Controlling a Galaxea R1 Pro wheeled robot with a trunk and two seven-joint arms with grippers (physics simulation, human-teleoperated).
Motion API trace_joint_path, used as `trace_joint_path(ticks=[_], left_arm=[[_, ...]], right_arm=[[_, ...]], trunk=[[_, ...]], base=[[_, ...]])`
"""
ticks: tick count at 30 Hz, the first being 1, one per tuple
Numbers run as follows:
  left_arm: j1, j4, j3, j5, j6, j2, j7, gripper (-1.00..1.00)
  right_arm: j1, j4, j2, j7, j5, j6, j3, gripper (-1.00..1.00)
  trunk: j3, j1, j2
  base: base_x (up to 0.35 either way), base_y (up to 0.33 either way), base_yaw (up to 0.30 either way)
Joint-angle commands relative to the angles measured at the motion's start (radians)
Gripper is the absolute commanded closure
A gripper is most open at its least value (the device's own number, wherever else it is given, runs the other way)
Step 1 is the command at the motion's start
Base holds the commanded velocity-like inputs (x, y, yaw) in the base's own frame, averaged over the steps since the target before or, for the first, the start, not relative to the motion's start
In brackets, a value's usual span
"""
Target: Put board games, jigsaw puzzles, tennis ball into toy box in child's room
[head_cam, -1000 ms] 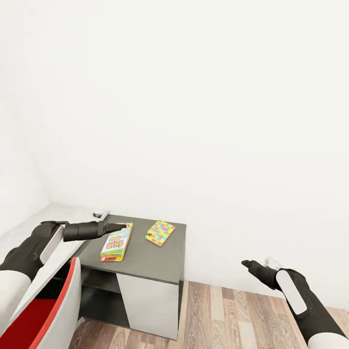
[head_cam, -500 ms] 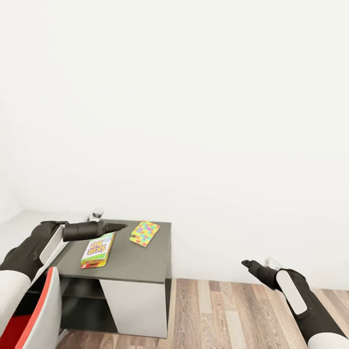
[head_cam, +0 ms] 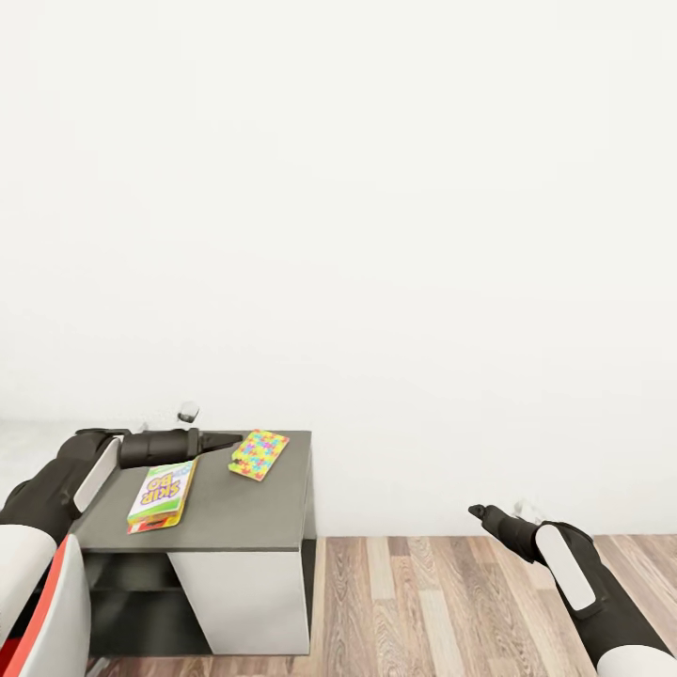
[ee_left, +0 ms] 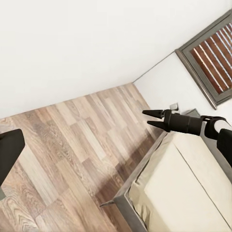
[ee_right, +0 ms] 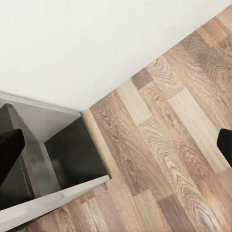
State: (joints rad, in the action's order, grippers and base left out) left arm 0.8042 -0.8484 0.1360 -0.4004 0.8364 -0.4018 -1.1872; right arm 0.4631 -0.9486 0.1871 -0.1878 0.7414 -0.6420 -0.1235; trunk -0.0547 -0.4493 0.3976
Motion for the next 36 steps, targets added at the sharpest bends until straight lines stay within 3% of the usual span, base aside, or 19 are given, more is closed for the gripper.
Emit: trace_joint_path(ticks=[1, 18, 30, 36], left_arm=[[0.001, 0.0, 0.003, -0.006, 0.007, -0.001, 0.001, -1.0], [0.001, 0.0, 0.003, -0.004, 0.009, -0.001, 0.013, -1.0], [0.001, 0.0, 0.004, -0.003, 0.009, 0.001, 0.051, -1.0], [0.001, 0.0, 0.007, -0.003, 0.012, 0.006, 0.139, -1.0]], right_arm=[[0.001, -0.002, 0.0, -0.009, 0.011, -0.004, -0.001, -1.0], [0.0, -0.005, -0.001, -0.008, 0.01, -0.002, 0.005, -1.0], [-0.001, -0.007, 0.001, 0.155, 0.01, -0.006, 0.002, -1.0], [-0.001, -0.003, 0.001, 0.174, 0.01, -0.012, 0.005, -1.0]], trunk=[[-0.003, -0.001, 0.002], [-0.003, -0.001, 0.002], [-0.003, -0.001, 0.002], [-0.003, -0.001, 0.002]], base=[[0.0, 0.0, -0.029], [0.019, 0.0, -0.004], [0.113, 0.0, 0.0], [0.144, 0.0, 0.0]])
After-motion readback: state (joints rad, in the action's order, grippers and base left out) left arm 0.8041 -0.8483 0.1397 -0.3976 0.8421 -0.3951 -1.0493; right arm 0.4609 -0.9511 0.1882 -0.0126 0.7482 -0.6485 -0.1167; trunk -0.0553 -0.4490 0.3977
